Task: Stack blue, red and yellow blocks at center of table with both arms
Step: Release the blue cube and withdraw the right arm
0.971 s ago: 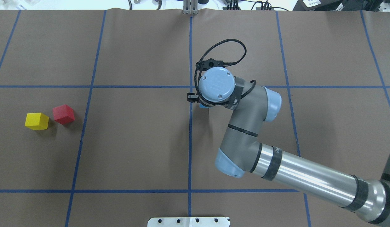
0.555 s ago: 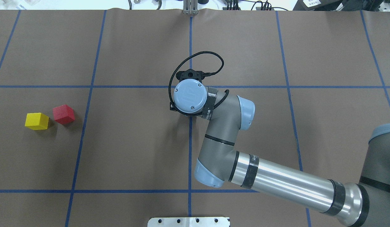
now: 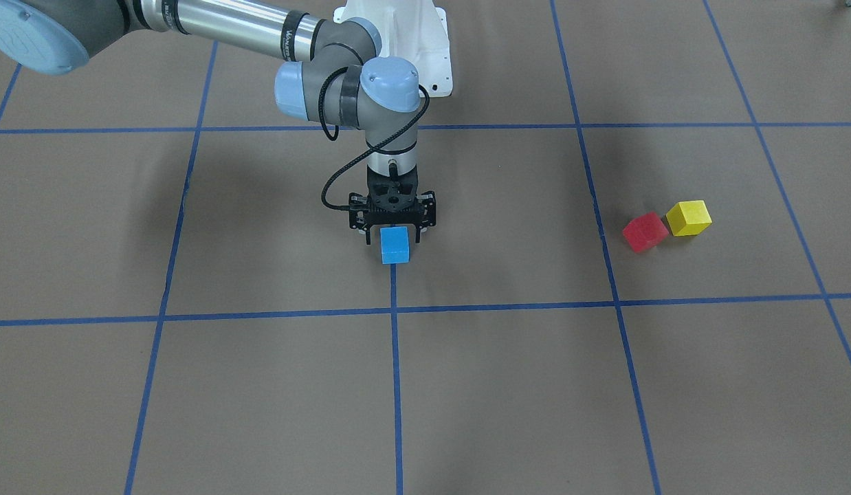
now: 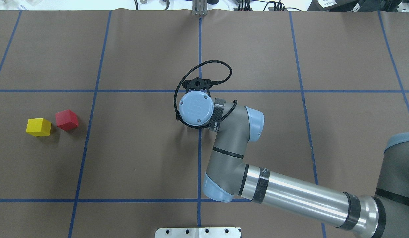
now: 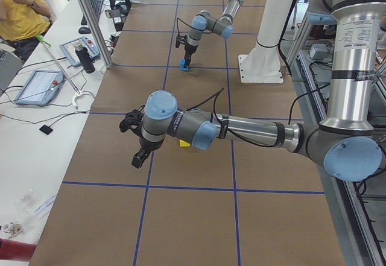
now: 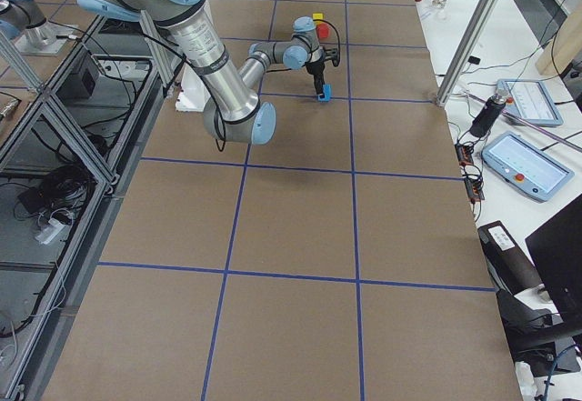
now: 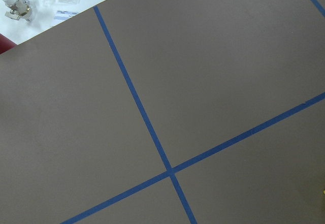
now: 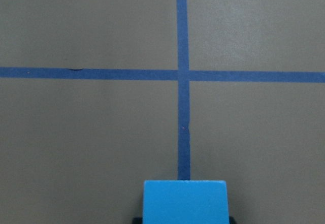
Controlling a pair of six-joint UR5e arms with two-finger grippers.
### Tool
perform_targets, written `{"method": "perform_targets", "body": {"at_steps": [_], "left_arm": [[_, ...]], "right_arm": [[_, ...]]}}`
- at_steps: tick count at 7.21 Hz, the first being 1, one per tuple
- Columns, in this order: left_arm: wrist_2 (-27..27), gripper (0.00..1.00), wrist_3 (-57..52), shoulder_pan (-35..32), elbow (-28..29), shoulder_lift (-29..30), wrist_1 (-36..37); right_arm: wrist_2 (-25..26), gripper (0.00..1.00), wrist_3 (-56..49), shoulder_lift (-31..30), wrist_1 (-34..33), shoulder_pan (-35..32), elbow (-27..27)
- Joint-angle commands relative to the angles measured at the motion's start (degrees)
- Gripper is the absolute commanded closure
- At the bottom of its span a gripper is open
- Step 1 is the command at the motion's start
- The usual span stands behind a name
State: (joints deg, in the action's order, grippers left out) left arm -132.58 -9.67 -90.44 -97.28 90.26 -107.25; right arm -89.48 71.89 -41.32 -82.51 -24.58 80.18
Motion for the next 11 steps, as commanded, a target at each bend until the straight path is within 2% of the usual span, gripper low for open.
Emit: {"method": "perform_targets", "body": {"at_steps": [1,3,4,5,6,7,9,11], "left_arm": [[0.0,0.0,0.2,0.1,-0.1,1.0,0.0],[-0.1,0.0,1.8,0.0,-1.4,1.1,-0.1],[-0.1,0.0,6.3,0.3,-1.9,1.5,-4.6],[-0.1,0.0,6.8,3.0,-1.5,0.8,-11.6],[0.0,0.0,7.0,8.7,-1.9,1.5,-12.0],[0.0,0.0,7.6,12.1,-2.0,2.5,-12.3],[0.6,0.0,15.5,19.7,-2.7,2.3,-17.1],[0.7,0.0,15.5,27.8,-2.6,2.5,-18.0]], "right_arm": [[-2.6,0.0,-1.0,0.0,-2.8,-3.8,3.6],[-15.0,0.0,-7.5,-1.6,-7.0,-15.4,8.5],[-20.2,0.0,-14.2,-4.1,-7.1,-21.7,9.6],[-25.3,0.0,-23.5,-7.9,-7.1,-28.3,11.3],[-30.4,0.0,-33.1,-12.9,-7.0,-35.0,12.9],[-33.5,0.0,-42.7,-17.9,-7.0,-40.8,13.9],[-37.8,0.0,-61.4,-27.0,-6.4,-50.0,13.9],[-42.5,0.0,-78.2,-35.5,-6.4,-58.6,13.7]]}}
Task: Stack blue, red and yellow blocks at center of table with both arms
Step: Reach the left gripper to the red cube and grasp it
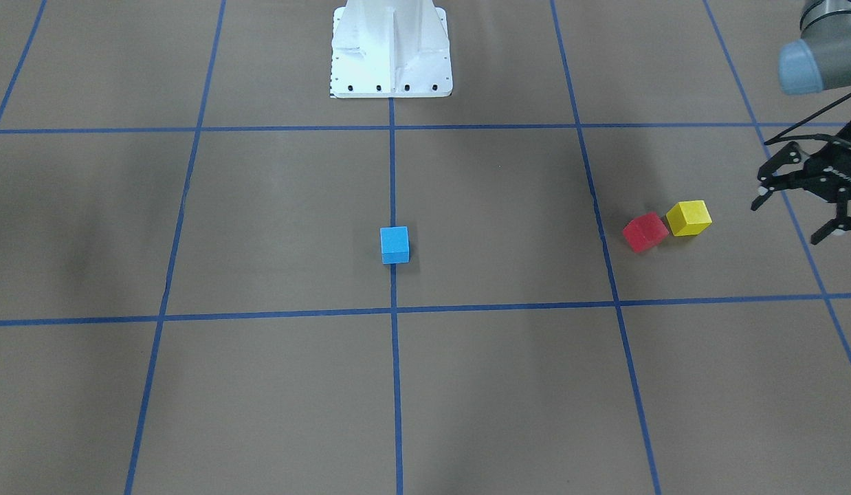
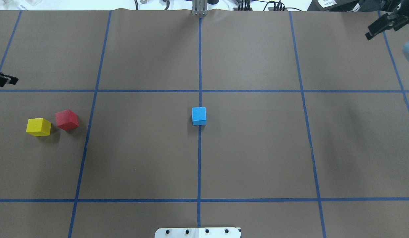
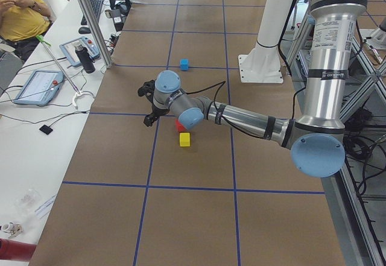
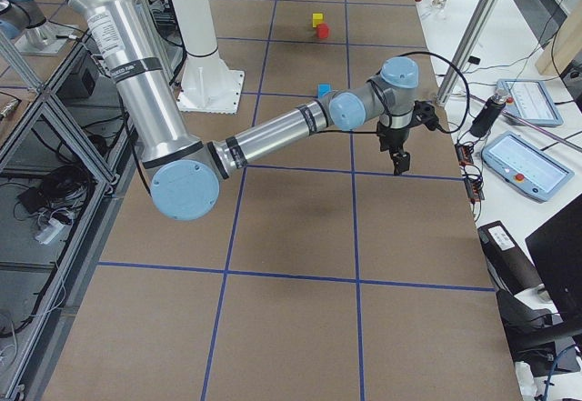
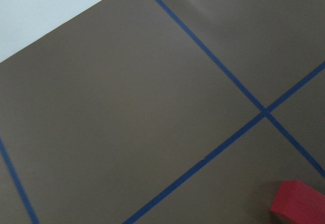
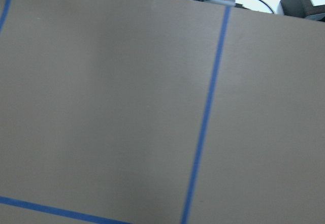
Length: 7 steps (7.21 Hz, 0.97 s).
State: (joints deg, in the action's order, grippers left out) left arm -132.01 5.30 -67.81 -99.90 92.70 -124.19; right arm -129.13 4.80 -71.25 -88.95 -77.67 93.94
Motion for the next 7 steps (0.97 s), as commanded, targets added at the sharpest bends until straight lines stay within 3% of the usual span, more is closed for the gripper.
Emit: {"method": "perform_targets", "body": {"at_steps": [1,4,6,7], "left_arm": [[0.2,0.0,0.4,9.0,0.1,0.1,-1.2],[6.3,0.0,0.0,15.8,3.1,1.4,-4.8],[6.4,0.01,-0.1,17.1,8.7,3.8,-7.6],[6.4,0.01,-0.1,18.1,8.9,3.9,-7.6]], "right_arm": [[-3.8,0.0,-16.4,-9.0,0.0,-9.0,-0.1],[-5.2,0.0,-24.0,-15.2,0.1,-15.0,-0.1],[-5.3,0.0,-24.0,-15.2,0.1,-15.0,-0.1],[-5.3,0.0,-24.0,-15.2,0.1,-15.0,-0.1]]}}
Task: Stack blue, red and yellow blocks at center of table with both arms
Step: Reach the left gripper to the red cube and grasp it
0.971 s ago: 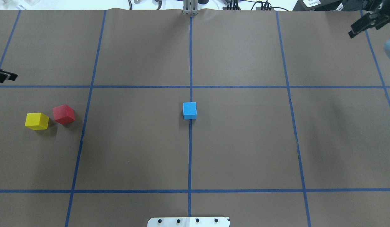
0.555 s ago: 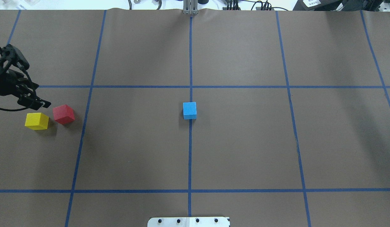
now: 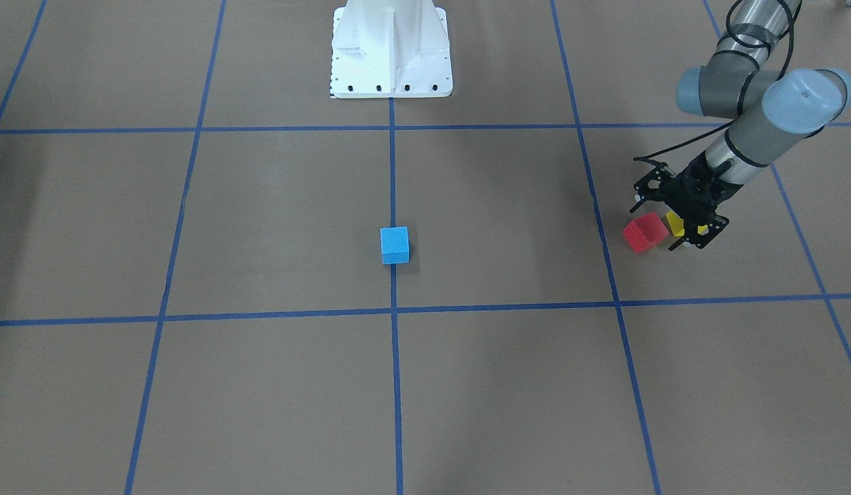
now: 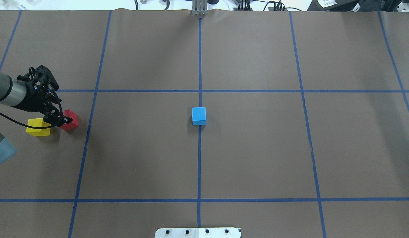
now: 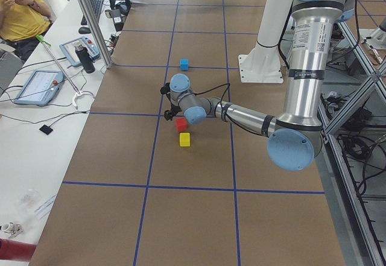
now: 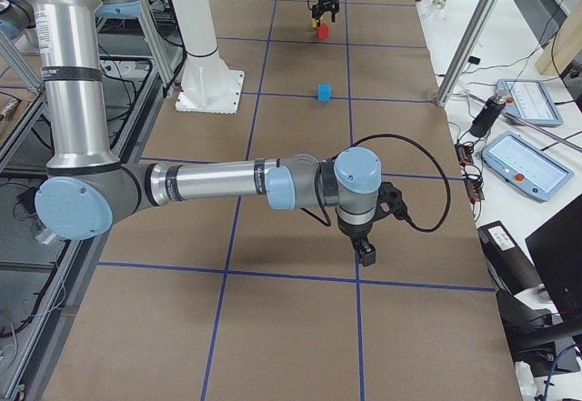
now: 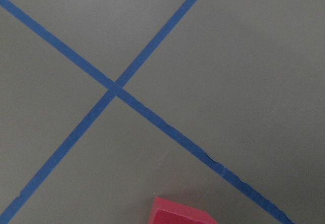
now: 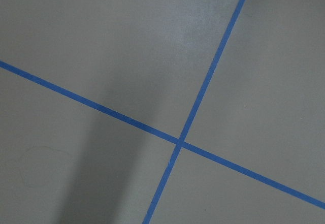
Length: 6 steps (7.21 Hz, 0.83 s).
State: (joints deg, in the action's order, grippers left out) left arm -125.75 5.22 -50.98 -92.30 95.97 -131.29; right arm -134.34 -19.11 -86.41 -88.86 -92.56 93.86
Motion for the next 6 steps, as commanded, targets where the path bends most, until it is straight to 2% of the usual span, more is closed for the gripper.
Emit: {"method": "perform_targets", "body": {"at_steps": [1,3,4,5,6], "left_arm": [[0.1,0.01,0.0,1.5,1.2,0.3,-0.5],[0.1,0.01,0.0,1.8,1.2,-0.6,-0.9],[0.1,0.06,0.0,2.1,1.2,-1.1,-0.9],[0.2,0.22,0.0,3.1,1.3,-1.2,-0.8],[0.0,0.62,0.0,3.1,1.2,-1.2,-0.8]], "right_arm": [[0.0,0.0,-0.1,-0.1,0.0,-0.1,0.0],[0.0,0.0,-0.1,-0.1,0.0,-0.1,0.1],[0.0,0.0,0.0,-0.2,0.0,-0.1,0.1],[0.0,0.0,0.0,-0.2,0.0,-0.1,0.1],[0.0,0.0,0.0,-0.2,0.0,-0.1,0.1]]}}
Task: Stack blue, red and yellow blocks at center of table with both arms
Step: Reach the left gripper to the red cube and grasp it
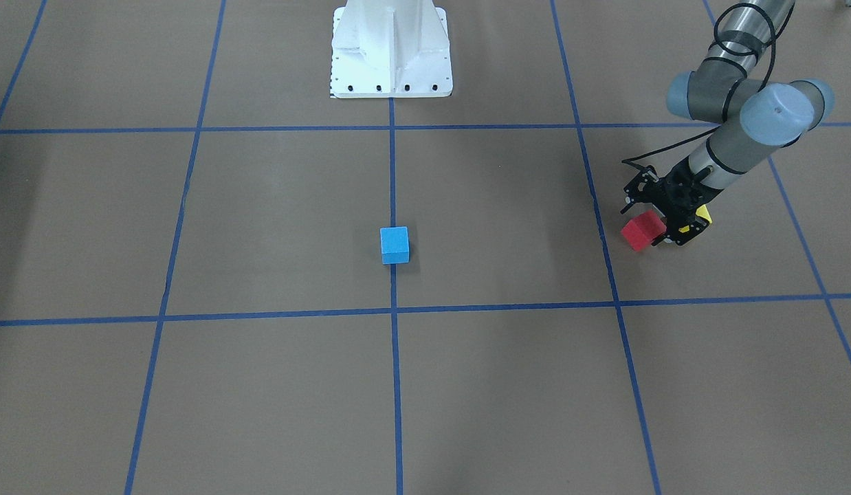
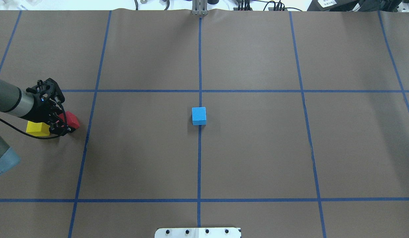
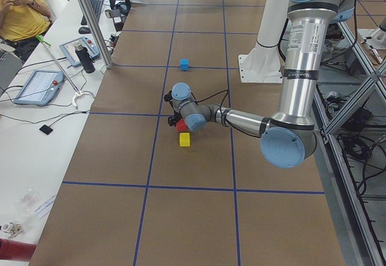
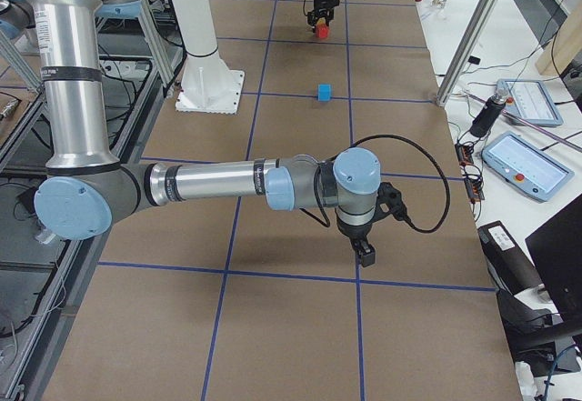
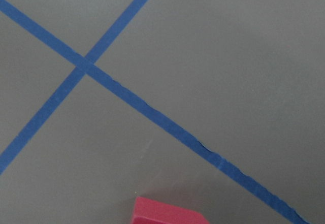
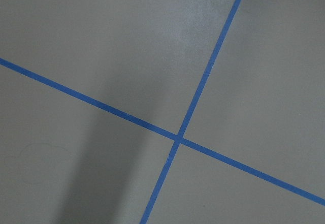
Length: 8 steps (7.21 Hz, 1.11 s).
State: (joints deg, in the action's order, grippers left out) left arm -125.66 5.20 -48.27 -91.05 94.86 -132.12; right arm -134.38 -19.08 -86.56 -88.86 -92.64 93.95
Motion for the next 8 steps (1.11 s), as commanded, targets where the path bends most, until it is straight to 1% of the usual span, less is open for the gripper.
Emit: {"method": "perform_targets", "body": {"at_steps": [1,2,3,4,5,6,7,8], "left_arm": [[-0.3,1.0,0.1,0.4,-0.5,-0.2,-0.4],[-0.7,1.0,0.4,0.2,-1.6,-0.3,-1.7],[-0.6,1.0,1.0,-0.1,-3.7,0.0,-1.0],[-0.5,1.0,4.2,-1.0,-4.6,0.7,0.5],[-0.5,1.0,12.7,-1.3,-6.0,2.5,0.8],[0.0,1.0,21.8,-1.5,-6.1,5.5,1.2],[0.1,1.0,26.2,-1.6,-6.2,8.9,4.3],[0.2,1.0,31.2,-1.5,-6.8,13.3,9.7]], "right_arm": [[0.1,0.0,-0.1,0.0,0.0,0.0,-0.1],[0.2,0.0,-0.1,0.0,0.0,0.0,-0.2],[0.3,0.0,-0.1,0.0,0.0,0.0,-0.4],[0.6,0.0,0.8,-0.1,-0.1,0.0,-0.7],[0.5,0.0,1.0,-0.4,-0.3,-0.2,-0.7],[0.3,0.0,1.8,-0.7,-0.6,-1.1,-1.7],[0.3,0.0,2.6,-1.6,-0.4,-1.8,-2.4],[0.5,0.0,4.3,-4.2,-0.2,-2.5,-2.7]]}}
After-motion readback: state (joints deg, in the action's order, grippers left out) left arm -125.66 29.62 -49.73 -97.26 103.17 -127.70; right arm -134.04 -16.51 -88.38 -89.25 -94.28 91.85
